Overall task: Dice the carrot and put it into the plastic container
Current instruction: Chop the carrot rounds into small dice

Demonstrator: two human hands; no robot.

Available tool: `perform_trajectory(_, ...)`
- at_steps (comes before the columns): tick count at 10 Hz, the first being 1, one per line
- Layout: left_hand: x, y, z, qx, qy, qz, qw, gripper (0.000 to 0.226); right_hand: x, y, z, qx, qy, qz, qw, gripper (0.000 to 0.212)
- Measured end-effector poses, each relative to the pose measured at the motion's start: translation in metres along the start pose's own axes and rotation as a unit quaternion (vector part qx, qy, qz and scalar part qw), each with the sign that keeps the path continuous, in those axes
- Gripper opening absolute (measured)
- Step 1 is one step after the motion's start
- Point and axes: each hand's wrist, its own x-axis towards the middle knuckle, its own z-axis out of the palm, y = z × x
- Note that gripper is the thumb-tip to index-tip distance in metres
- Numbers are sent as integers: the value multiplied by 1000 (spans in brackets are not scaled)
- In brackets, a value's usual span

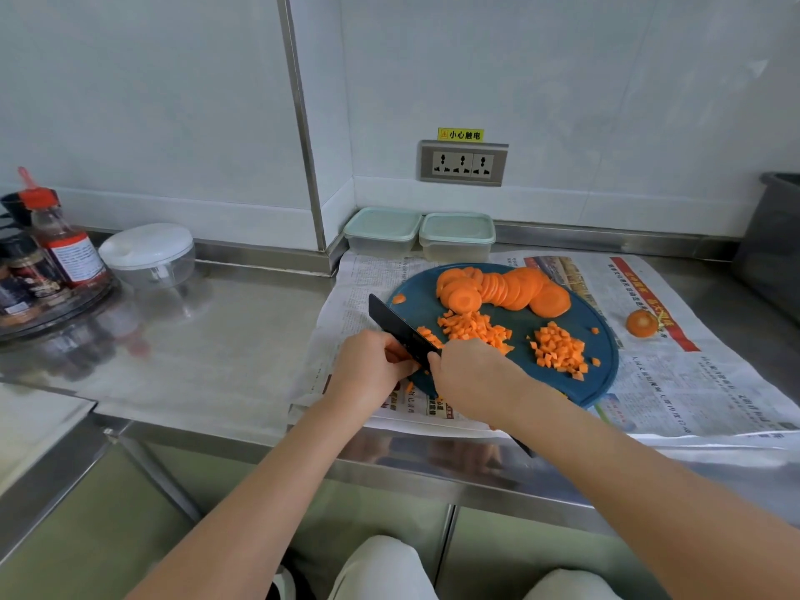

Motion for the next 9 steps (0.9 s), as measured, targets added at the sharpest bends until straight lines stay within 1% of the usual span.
perform_trajectory(1, 1, 0, -1, -2, -6, -7, 1000, 6, 5, 1, -3, -20, -1, 4, 1000, 35)
perform_trajectory(2, -1, 1, -3, -9, -13, -19, 1000, 10, 8, 1, 2, -25, 12, -18, 999, 32)
perform_trajectory(3, -3, 3, -8, -25, -38, -26, 999, 13, 7, -1, 2, 65, 45, 12, 997, 32)
perform_trajectory(4, -5, 8, -12, 12, -64, -22, 998, 13, 9, -1, 8, 83, 37, 7, 996, 31)
perform_trajectory(5, -6, 12, -10, 43, -43, -13, 998, 17, 6, -8, 10, 87, 35, 24, 995, 26)
perform_trajectory(6, -8, 13, -12, 18, -44, -33, 998, 15, 0, -6, 3, 97, 29, 22, 995, 27)
perform_trajectory(7, -12, 11, -20, 16, -63, -38, 997, 30, -6, 2, -8, 92, -9, 33, 995, 27)
perform_trajectory(8, -17, 13, -20, 42, -102, -26, 994, 24, -2, 11, -7, 139, 7, 33, 990, 30)
perform_trajectory(9, -19, 16, -12, 72, -127, -5, 989, 17, -4, 13, -10, 182, 6, 64, 981, 39)
